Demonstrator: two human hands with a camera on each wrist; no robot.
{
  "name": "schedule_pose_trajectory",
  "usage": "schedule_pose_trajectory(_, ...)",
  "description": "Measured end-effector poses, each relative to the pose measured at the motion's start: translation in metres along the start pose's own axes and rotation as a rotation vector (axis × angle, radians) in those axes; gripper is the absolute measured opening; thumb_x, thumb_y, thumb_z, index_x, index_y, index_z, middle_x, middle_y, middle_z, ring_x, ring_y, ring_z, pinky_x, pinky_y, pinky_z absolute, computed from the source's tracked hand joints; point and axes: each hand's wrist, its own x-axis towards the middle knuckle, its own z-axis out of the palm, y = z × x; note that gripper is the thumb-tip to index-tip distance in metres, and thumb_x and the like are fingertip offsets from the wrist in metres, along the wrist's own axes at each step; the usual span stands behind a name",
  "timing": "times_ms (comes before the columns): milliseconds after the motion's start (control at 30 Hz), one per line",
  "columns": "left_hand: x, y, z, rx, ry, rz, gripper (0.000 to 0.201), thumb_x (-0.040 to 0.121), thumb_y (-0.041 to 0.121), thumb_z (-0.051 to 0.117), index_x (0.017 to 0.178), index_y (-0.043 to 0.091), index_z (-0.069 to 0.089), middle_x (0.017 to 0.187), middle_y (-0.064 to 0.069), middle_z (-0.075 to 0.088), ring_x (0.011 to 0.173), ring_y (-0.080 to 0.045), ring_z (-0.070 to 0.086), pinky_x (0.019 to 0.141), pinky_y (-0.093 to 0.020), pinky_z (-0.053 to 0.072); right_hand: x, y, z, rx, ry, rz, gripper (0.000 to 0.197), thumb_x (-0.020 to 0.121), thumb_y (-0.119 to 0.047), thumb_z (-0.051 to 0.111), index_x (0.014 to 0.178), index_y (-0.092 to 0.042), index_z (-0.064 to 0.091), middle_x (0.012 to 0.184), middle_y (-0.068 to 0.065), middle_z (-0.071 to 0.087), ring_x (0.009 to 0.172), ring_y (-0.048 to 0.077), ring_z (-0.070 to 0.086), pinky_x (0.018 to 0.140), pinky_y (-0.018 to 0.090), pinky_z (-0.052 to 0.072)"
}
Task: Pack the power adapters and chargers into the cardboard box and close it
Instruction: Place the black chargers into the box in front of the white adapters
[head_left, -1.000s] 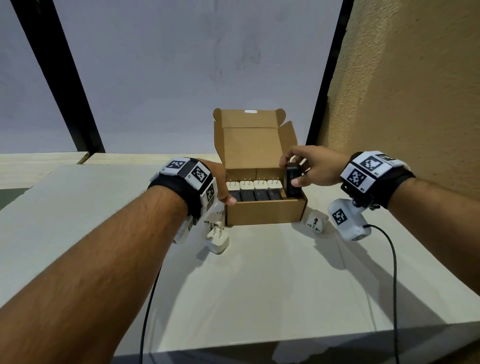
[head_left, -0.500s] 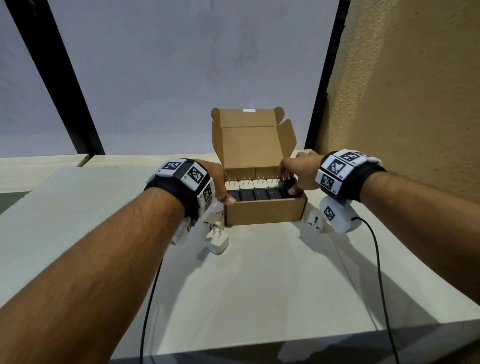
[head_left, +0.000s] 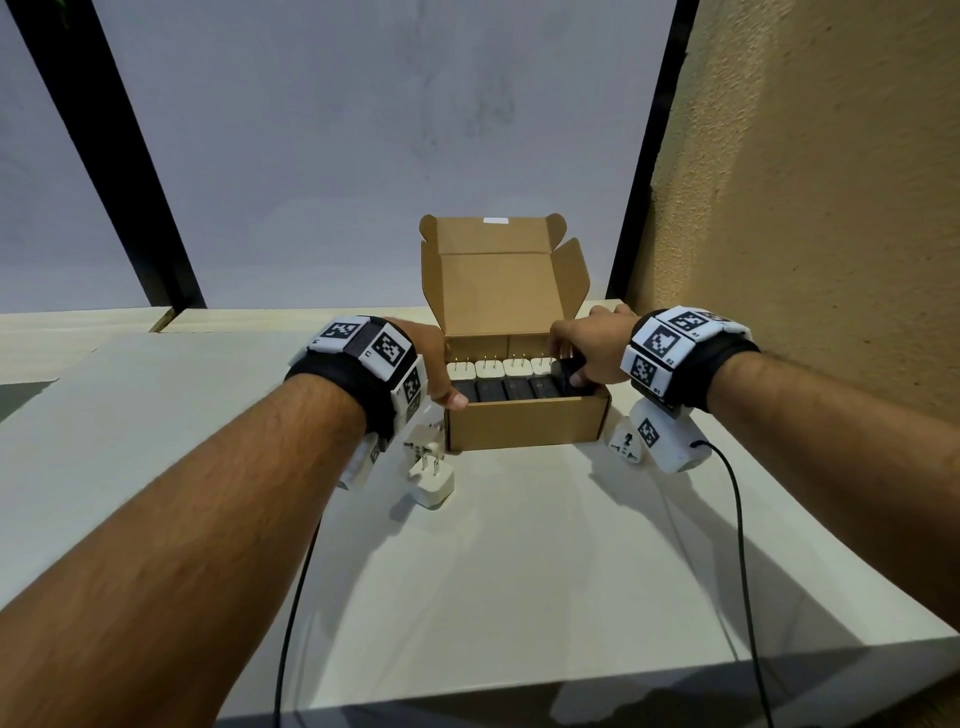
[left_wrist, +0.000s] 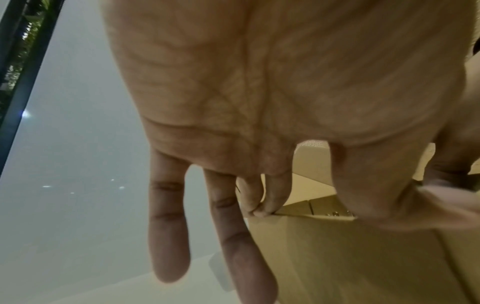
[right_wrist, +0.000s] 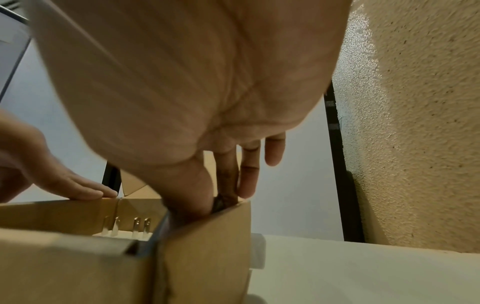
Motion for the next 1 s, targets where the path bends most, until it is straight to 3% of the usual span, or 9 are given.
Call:
schedule_pose_trajectory(133, 0.001, 0.0, 0.0, -0.012, -0.006, 0.003, 0.071, 0.079, 0.058, 0.067, 0.132, 0.012, 0.054, 0.109, -0.006, 0.07, 0.104, -0.022, 0.065, 0.087, -0.03, 0.044, -0.004, -0.003, 0.0, -0.002, 0.009, -0.045, 0.036, 0.09, -0.024, 0.062, 0.123, -0.04, 0.059, 0.124, -0.006, 0.062, 0.12, 0.023, 0.05, 0.102, 0.042, 0.026)
schedule_pose_trajectory(267, 0.004, -0.001, 0.0, 0.005, -0.03, 0.019, 0.058, 0.077, 0.06, 0.068, 0.115, 0.018, 0.055, 0.091, -0.001, 0.065, 0.09, -0.018, 0.063, 0.077, -0.028, 0.04, -0.003, -0.006, 0.002, 0.038, 0.058, 0.023, 0.06, 0.086, -0.024, 0.069, 0.14, -0.033, 0.045, 0.125, 0.0, 0.062, 0.123, 0.026, 0.05, 0.107, 0.045, 0.024)
schedule_pose_trajectory(333, 0.004, -0.002, -0.001, 0.009, -0.031, 0.025, 0.063, 0.076, 0.061, 0.068, 0.119, 0.015, 0.059, 0.091, -0.001, 0.065, 0.085, -0.018, 0.061, 0.075, -0.028, 0.039, 0.0, -0.006, 0.002, 0.109, 0.068, 0.094, 0.068, 0.08, -0.026, 0.075, 0.14, -0.027, 0.043, 0.124, 0.003, 0.062, 0.123, 0.028, 0.05, 0.107, 0.046, 0.025)
schedule_pose_trajectory(433, 0.003, -0.002, 0.0, 0.006, 0.007, 0.027, 0.072, 0.078, 0.059, 0.068, 0.131, 0.012, 0.056, 0.102, -0.004, 0.07, 0.098, -0.02, 0.066, 0.078, -0.028, 0.041, 0.002, -0.005, 0.001, 0.145, 0.081, 0.142, 0.054, 0.078, -0.026, 0.077, 0.128, -0.028, 0.057, 0.122, 0.0, 0.062, 0.121, 0.026, 0.05, 0.104, 0.045, 0.029)
schedule_pose_trajectory(500, 0.002, -0.001, 0.001, 0.007, 0.01, 0.029, 0.071, 0.078, 0.059, 0.067, 0.131, 0.013, 0.055, 0.094, -0.003, 0.068, 0.097, -0.02, 0.065, 0.078, -0.027, 0.041, 0.001, -0.005, 0.003, 0.155, 0.102, 0.162, 0.053, 0.078, -0.026, 0.078, 0.128, -0.03, 0.059, 0.123, -0.001, 0.062, 0.123, 0.026, 0.049, 0.102, 0.042, 0.03)
schedule_pose_trajectory(600, 0.007, -0.003, 0.001, -0.003, -0.021, 0.046, 0.056, 0.077, 0.059, 0.069, 0.114, 0.018, 0.06, 0.076, 0.002, 0.061, 0.075, -0.015, 0.059, 0.066, -0.025, 0.039, 0.001, -0.005, 0.008, 0.162, 0.149, 0.171, 0.059, 0.079, -0.025, 0.077, 0.133, -0.026, 0.054, 0.124, 0.002, 0.062, 0.125, 0.027, 0.048, 0.103, 0.042, 0.029)
schedule_pose_trajectory(700, 0.011, -0.006, 0.001, 0.005, -0.009, 0.056, 0.05, 0.074, 0.062, 0.07, 0.096, 0.021, 0.049, 0.061, 0.006, 0.051, 0.058, -0.011, 0.047, 0.052, -0.022, 0.031, -0.003, -0.004, 0.009, 0.118, 0.204, 0.116, 0.042, 0.081, -0.022, 0.074, 0.121, -0.025, 0.061, 0.114, 0.002, 0.067, 0.117, 0.027, 0.051, 0.101, 0.041, 0.03)
schedule_pose_trajectory(833, 0.012, -0.007, 0.0, 0.0, -0.04, 0.06, 0.05, 0.075, 0.061, 0.07, 0.098, 0.021, 0.051, 0.071, 0.003, 0.055, 0.067, -0.014, 0.053, 0.052, -0.021, 0.032, -0.008, -0.001, 0.005, 0.014, 0.214, 0.041, 0.032, 0.086, -0.028, 0.068, 0.117, -0.031, 0.066, 0.111, 0.003, 0.068, 0.112, 0.026, 0.055, 0.096, 0.038, 0.034)
schedule_pose_trajectory(1000, 0.009, -0.004, -0.001, 0.003, -0.028, 0.053, 0.048, 0.077, 0.06, 0.069, 0.102, 0.022, 0.053, 0.066, 0.005, 0.053, 0.071, -0.015, 0.053, 0.053, -0.021, 0.03, 0.003, 0.0, 0.009, -0.03, 0.104, -0.018, 0.029, 0.089, -0.029, 0.063, 0.118, -0.034, 0.066, 0.117, 0.001, 0.066, 0.118, 0.023, 0.05, 0.096, 0.038, 0.03)
